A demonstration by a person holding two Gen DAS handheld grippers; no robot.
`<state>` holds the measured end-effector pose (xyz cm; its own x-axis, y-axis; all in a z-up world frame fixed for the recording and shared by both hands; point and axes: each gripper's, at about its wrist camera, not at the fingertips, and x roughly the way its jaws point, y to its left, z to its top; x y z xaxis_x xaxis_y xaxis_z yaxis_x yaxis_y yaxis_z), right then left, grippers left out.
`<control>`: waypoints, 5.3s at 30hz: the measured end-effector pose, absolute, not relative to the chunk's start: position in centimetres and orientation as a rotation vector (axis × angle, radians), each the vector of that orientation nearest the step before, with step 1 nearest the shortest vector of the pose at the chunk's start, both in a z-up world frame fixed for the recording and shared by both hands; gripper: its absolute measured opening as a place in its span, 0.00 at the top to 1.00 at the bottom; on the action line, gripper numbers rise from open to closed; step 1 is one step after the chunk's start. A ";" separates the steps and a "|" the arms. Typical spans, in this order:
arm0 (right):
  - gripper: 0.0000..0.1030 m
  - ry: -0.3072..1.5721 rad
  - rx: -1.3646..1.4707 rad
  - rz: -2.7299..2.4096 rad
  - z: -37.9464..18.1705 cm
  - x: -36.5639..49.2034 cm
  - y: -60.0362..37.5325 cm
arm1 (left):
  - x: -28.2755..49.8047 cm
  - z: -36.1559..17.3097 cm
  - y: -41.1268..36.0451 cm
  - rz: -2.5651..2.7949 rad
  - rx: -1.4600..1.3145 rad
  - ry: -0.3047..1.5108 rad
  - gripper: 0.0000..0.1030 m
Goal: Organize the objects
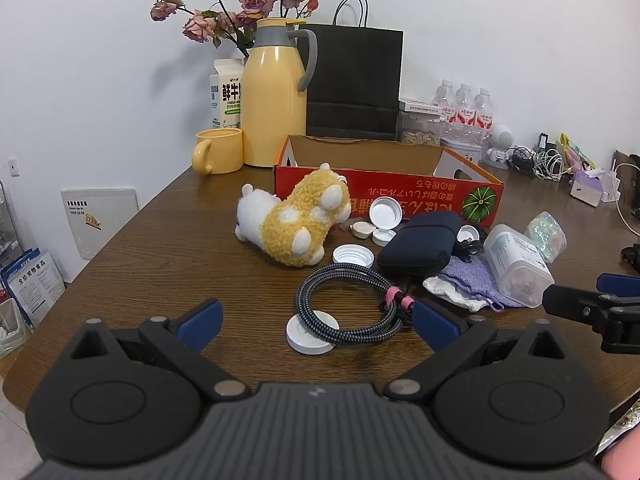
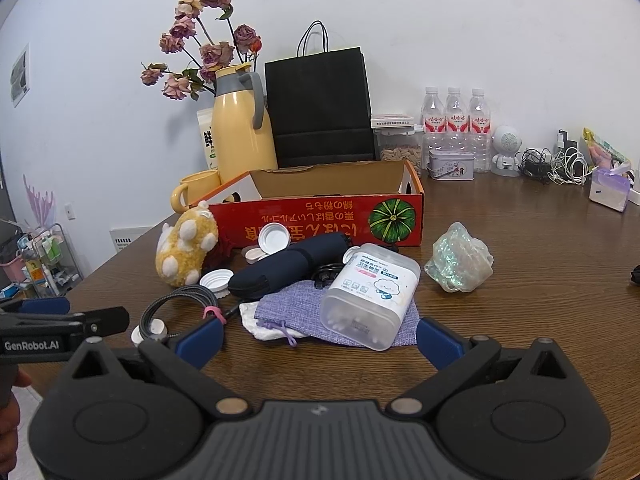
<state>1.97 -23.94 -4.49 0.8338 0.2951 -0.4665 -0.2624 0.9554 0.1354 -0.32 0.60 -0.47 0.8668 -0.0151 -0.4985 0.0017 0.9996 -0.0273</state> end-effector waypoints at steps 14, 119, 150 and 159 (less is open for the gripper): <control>0.00 0.505 0.066 0.296 -4.5 1.9 -24.0 | -0.3 -0.6 0.7 -0.006 -0.033 0.526 0.00; 0.31 0.635 0.014 0.250 -8.4 14.1 -25.2 | 15.5 -3.8 -1.1 -0.120 -0.007 0.769 0.54; 0.37 0.365 0.017 0.283 -0.8 17.2 -22.5 | 17.3 6.0 -1.1 -0.186 -0.051 0.383 0.60; 0.37 0.403 0.074 0.231 -0.6 27.0 -19.9 | 26.9 5.6 -1.7 -0.104 -0.127 0.427 0.60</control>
